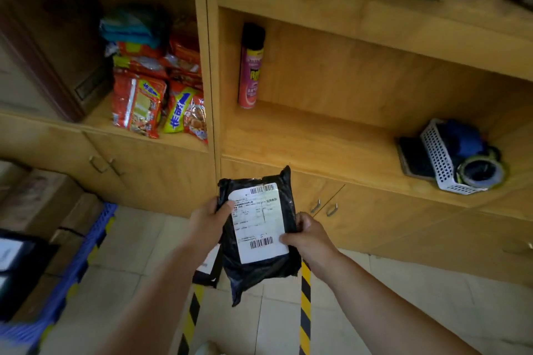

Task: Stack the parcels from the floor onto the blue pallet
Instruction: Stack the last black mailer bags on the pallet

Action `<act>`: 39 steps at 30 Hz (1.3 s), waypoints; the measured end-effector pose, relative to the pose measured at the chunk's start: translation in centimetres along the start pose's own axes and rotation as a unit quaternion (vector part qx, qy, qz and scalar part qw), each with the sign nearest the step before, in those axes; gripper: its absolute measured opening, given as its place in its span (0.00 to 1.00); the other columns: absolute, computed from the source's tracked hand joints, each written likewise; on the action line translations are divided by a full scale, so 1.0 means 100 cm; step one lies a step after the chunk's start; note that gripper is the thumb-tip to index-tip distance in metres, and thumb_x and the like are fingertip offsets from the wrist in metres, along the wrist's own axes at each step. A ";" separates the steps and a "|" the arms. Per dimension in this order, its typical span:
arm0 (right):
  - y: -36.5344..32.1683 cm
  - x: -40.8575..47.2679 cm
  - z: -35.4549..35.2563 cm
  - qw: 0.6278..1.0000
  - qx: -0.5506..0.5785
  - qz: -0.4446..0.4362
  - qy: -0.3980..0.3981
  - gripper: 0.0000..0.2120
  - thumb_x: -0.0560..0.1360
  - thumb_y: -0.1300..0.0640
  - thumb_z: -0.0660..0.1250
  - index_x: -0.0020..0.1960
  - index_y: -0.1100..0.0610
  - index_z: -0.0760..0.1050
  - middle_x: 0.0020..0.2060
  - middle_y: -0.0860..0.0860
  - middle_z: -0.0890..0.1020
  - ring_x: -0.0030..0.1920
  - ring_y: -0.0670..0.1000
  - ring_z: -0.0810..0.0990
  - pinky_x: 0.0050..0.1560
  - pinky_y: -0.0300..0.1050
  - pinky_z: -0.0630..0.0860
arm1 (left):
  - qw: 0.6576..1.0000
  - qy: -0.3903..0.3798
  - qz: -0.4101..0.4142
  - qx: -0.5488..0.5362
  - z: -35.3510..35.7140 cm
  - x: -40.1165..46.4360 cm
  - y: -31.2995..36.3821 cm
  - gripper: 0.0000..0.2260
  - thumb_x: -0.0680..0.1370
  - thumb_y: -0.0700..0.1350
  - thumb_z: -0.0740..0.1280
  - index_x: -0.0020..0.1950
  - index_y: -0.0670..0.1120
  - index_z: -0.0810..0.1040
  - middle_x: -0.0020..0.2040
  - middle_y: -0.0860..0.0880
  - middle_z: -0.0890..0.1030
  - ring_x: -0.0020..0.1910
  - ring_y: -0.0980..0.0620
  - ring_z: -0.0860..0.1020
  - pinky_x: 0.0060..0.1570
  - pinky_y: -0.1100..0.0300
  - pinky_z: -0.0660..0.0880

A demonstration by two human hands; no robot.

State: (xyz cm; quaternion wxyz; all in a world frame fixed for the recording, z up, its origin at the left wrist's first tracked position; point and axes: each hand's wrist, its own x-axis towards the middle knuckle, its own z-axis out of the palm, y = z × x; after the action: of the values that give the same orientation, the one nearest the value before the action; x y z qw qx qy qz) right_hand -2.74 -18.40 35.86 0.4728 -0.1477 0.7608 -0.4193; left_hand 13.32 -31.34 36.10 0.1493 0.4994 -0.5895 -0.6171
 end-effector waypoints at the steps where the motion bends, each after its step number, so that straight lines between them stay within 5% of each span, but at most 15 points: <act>1: -0.009 -0.009 0.001 1.000 -0.007 -0.004 -0.013 0.15 0.67 0.69 0.70 0.48 0.58 0.69 0.50 0.57 0.82 0.49 0.52 0.80 0.52 0.51 0.78 | 1.000 0.007 0.006 0.008 -0.004 -0.009 0.006 0.11 0.80 0.52 0.60 0.57 0.49 0.78 0.49 0.49 0.82 0.50 0.48 0.80 0.49 0.53 0.76; 4: -0.030 -0.032 0.000 0.998 0.015 -0.026 -0.056 0.21 0.68 0.64 0.74 0.55 0.50 0.70 0.50 0.49 0.82 0.49 0.48 0.81 0.51 0.45 0.78 | 0.999 0.023 0.033 0.020 -0.009 -0.040 0.023 0.10 0.81 0.51 0.60 0.56 0.49 0.77 0.48 0.49 0.82 0.50 0.48 0.79 0.47 0.55 0.74; 8: -0.037 -0.062 -0.004 0.992 0.033 -0.060 -0.102 0.12 0.71 0.64 0.72 0.52 0.53 0.78 0.48 0.50 0.85 0.45 0.48 0.84 0.44 0.42 0.81 | 0.998 0.045 0.039 -0.012 -0.001 -0.083 0.036 0.09 0.81 0.51 0.59 0.47 0.54 0.77 0.47 0.45 0.82 0.46 0.47 0.79 0.49 0.53 0.74; 15: -0.001 -0.101 -0.039 0.989 0.042 -0.069 -0.121 0.17 0.68 0.64 0.75 0.55 0.57 0.78 0.47 0.51 0.86 0.46 0.51 0.85 0.44 0.45 0.80 | 0.988 0.091 -0.006 -0.125 0.044 -0.157 0.035 0.09 0.81 0.48 0.61 0.52 0.47 0.80 0.43 0.49 0.85 0.42 0.51 0.83 0.38 0.60 0.76; 22: 0.011 -0.129 -0.048 0.986 0.059 -0.071 -0.142 0.10 0.71 0.64 0.73 0.51 0.57 0.80 0.44 0.51 0.86 0.43 0.50 0.84 0.37 0.40 0.80 | 0.997 0.011 -0.030 -0.071 0.062 -0.233 -0.018 0.12 0.73 0.35 0.71 0.53 0.46 0.77 0.50 0.51 0.83 0.41 0.62 0.81 0.38 0.69 0.77; 28: 0.005 -0.152 -0.007 0.983 0.065 -0.057 -0.161 0.18 0.71 0.54 0.73 0.58 0.57 0.74 0.47 0.55 0.84 0.47 0.56 0.83 0.46 0.50 0.80 | 0.993 0.086 -0.059 -0.058 0.024 -0.279 -0.042 0.07 0.74 0.38 0.70 0.47 0.49 0.79 0.42 0.55 0.84 0.40 0.59 0.82 0.38 0.68 0.76; 32: -0.014 -0.165 0.033 0.985 0.070 -0.056 -0.147 0.15 0.76 0.46 0.65 0.57 0.54 0.72 0.47 0.56 0.83 0.46 0.56 0.82 0.42 0.47 0.79 | 0.992 0.105 -0.073 -0.010 -0.018 -0.306 -0.058 0.07 0.73 0.42 0.72 0.50 0.46 0.79 0.45 0.51 0.84 0.42 0.56 0.81 0.40 0.66 0.77; 36: -0.012 -0.183 0.097 0.992 -0.019 -0.066 -0.111 0.26 0.75 0.46 0.67 0.68 0.59 0.69 0.54 0.57 0.81 0.54 0.58 0.80 0.60 0.55 0.76 | 0.986 0.139 -0.088 -0.004 -0.069 -0.337 -0.083 0.10 0.72 0.44 0.72 0.52 0.46 0.78 0.47 0.46 0.83 0.42 0.50 0.82 0.35 0.63 0.74; 39: -0.007 -0.211 0.160 0.990 -0.028 -0.046 -0.127 0.13 0.77 0.52 0.66 0.58 0.59 0.73 0.47 0.59 0.82 0.46 0.58 0.81 0.53 0.55 0.78 | 0.984 0.157 -0.084 -0.010 -0.120 -0.364 -0.112 0.09 0.72 0.44 0.71 0.52 0.47 0.79 0.45 0.49 0.84 0.41 0.52 0.82 0.34 0.64 0.76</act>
State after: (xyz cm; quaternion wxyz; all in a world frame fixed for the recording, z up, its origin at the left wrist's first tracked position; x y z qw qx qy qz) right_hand 21.39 -13.69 45.70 0.5414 -0.2479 0.6985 -0.3970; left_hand 43.93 -7.22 44.63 0.1926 0.6360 -0.5086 -0.5474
